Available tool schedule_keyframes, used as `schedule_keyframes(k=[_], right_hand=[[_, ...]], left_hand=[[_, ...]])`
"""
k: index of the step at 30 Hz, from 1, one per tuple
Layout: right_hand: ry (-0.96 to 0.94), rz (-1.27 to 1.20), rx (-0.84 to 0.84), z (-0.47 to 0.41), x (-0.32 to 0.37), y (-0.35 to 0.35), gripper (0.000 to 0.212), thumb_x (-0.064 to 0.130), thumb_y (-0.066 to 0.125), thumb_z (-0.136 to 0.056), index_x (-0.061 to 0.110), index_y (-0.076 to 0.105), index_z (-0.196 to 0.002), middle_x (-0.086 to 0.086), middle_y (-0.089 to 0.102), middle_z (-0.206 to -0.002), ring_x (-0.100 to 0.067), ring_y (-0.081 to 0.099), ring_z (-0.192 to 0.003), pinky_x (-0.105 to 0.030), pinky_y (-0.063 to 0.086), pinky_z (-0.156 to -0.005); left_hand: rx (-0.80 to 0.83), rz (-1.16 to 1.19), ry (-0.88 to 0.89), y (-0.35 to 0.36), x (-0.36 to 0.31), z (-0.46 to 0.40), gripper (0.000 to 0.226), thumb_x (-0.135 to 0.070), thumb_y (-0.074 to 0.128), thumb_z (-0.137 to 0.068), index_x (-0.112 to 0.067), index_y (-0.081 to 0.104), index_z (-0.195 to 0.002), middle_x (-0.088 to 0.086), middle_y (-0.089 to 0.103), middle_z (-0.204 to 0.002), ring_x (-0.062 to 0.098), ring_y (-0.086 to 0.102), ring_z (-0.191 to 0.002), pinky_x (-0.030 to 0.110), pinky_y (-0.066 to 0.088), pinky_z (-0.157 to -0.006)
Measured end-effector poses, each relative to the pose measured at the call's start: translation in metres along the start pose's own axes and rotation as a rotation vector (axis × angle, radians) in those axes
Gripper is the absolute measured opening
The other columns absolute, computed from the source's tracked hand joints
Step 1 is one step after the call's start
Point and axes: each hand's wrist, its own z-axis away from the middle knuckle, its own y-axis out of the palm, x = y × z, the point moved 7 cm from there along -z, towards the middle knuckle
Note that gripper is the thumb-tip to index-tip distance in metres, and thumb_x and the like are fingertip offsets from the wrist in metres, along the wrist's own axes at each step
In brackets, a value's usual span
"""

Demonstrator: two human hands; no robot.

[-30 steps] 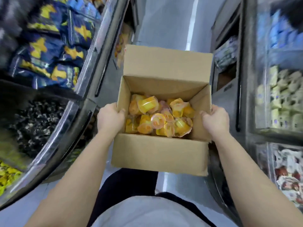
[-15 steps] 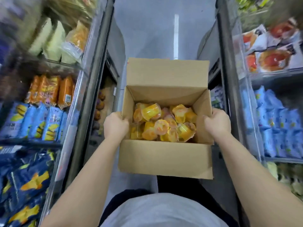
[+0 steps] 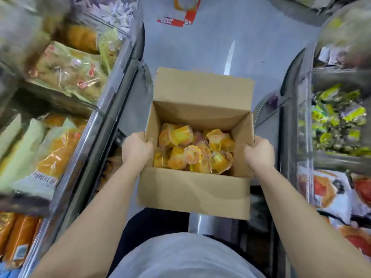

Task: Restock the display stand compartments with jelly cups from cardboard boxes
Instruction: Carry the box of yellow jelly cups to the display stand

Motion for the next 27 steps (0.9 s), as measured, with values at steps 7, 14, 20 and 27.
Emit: schedule_keyframes(k=[7,14,20,27], right_hand=[[0.058,-0.043,-0.007,-0.17,0.11,-0.003,0.016,0.013,0.051,-0.081,0.019,0.053,-0.066,-0.009,0.063,-0.076,-0.034,0.06,-0.075,-0.04,0.053,-0.066],[0.003,0.014,0.009,-0.35,0.228,-0.021,0.011,0.014,0.05,-0.083,0.018,0.053,-0.073,-0.013,0.063,-0.082,-0.037,0.059,-0.082,-0.041,0.051,-0.07],[-0.109,0.043,0.028,-0.542,0.318,-0.03,0.017,0.012,0.05,-0.08,0.016,0.048,-0.064,-0.011,0.057,-0.075,-0.036,0.058,-0.08,-0.033,0.042,-0.064],[-0.221,0.169,0.083,-0.71,0.465,-0.046,0.019,0.012,0.048,-0.079,0.015,0.045,-0.061,-0.012,0.057,-0.074,-0.035,0.052,-0.073,-0.031,0.038,-0.06]], left_hand=[[0.046,-0.002,0.051,-0.003,-0.118,-0.188,0.018,-0.019,0.055,-0.086,-0.008,0.062,-0.073,-0.002,0.051,-0.057,0.017,0.046,-0.055,0.024,0.027,-0.044],[0.018,0.021,0.051,-0.006,-0.237,-0.351,0.021,-0.015,0.056,-0.086,-0.003,0.056,-0.068,0.0,0.048,-0.056,0.019,0.046,-0.055,0.023,0.029,-0.045],[-0.012,0.104,-0.076,0.029,-0.336,-0.49,0.026,-0.015,0.057,-0.084,-0.006,0.048,-0.061,0.006,0.049,-0.057,0.027,0.05,-0.06,0.027,0.035,-0.048],[-0.11,0.217,-0.219,0.018,-0.423,-0.623,0.024,-0.017,0.058,-0.083,0.003,0.054,-0.069,0.013,0.054,-0.062,0.028,0.05,-0.058,0.03,0.038,-0.051]])
